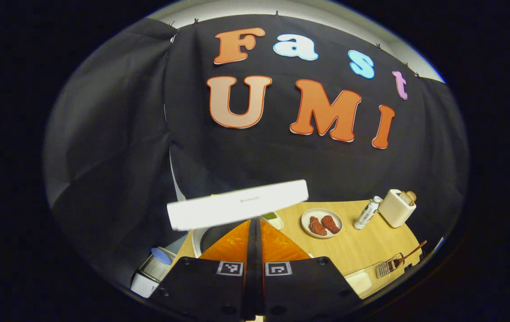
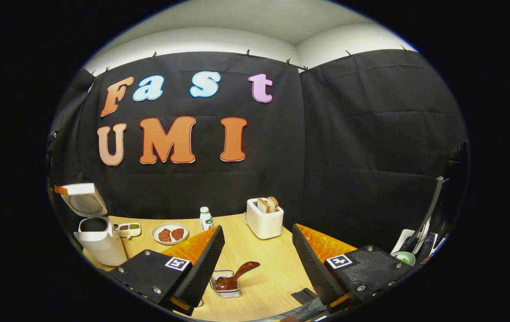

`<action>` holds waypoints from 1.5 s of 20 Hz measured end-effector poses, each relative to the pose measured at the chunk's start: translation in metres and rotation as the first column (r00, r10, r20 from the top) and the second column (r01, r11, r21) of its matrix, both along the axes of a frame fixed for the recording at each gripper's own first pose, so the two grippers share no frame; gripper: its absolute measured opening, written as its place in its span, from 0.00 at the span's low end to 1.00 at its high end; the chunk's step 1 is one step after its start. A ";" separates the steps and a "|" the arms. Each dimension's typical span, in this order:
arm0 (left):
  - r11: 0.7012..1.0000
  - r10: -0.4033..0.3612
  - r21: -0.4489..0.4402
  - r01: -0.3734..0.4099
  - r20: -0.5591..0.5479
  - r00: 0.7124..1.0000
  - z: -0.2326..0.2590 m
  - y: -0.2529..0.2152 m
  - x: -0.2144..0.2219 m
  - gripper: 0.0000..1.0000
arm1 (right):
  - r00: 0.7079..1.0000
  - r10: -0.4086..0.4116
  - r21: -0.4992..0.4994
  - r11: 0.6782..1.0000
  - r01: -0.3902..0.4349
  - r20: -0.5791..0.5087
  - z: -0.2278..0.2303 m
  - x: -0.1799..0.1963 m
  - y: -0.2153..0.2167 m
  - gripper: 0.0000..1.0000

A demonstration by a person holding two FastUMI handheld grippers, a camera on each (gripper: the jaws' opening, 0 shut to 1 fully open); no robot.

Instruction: Close the left gripper, press the button to open the rice cooker; take a wooden spoon from the chopstick holder with the right hand, scoop a spoonful of rice and pour it into the rice cooker, then put the wooden spoon back into the chopstick holder.

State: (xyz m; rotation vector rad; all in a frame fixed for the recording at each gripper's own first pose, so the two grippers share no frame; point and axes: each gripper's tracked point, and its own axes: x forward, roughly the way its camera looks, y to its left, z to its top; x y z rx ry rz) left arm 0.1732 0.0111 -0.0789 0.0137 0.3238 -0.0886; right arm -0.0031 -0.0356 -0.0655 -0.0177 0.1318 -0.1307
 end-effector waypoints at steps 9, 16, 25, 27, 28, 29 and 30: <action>0.999 0.038 -0.012 -0.036 0.197 0.980 0.074 -0.003 -0.063 0.05 | 0.995 0.052 0.104 0.994 -0.042 -0.090 -0.067 0.048 0.007 0.95; 0.992 0.116 0.012 -0.122 0.245 0.963 0.092 0.018 -0.095 0.09 | 0.980 0.023 0.145 0.989 0.006 -0.197 -0.135 0.082 -0.005 0.95; 0.993 0.121 -0.034 -0.116 0.265 0.957 0.107 -0.006 -0.109 0.73 | 0.945 0.067 0.305 0.952 0.035 -0.319 -0.198 0.088 0.009 0.95; 0.992 0.122 -0.013 -0.123 0.266 0.956 0.103 -0.006 -0.109 1.00 | 0.938 0.081 0.323 0.946 0.034 -0.336 -0.206 0.088 0.014 0.95; 0.992 0.123 -0.012 -0.124 0.265 0.956 0.103 -0.007 -0.109 1.00 | 0.935 0.092 0.330 0.943 0.028 -0.343 -0.210 0.085 0.017 0.95; 0.992 0.124 -0.017 -0.124 0.262 0.957 0.104 -0.008 -0.111 1.00 | 0.930 0.101 0.337 0.941 0.026 -0.353 -0.212 0.084 0.018 0.95; 0.991 0.132 -0.023 -0.131 0.261 0.956 0.104 -0.008 -0.111 1.00 | 0.927 0.108 0.345 0.938 0.024 -0.359 -0.215 0.083 0.018 0.95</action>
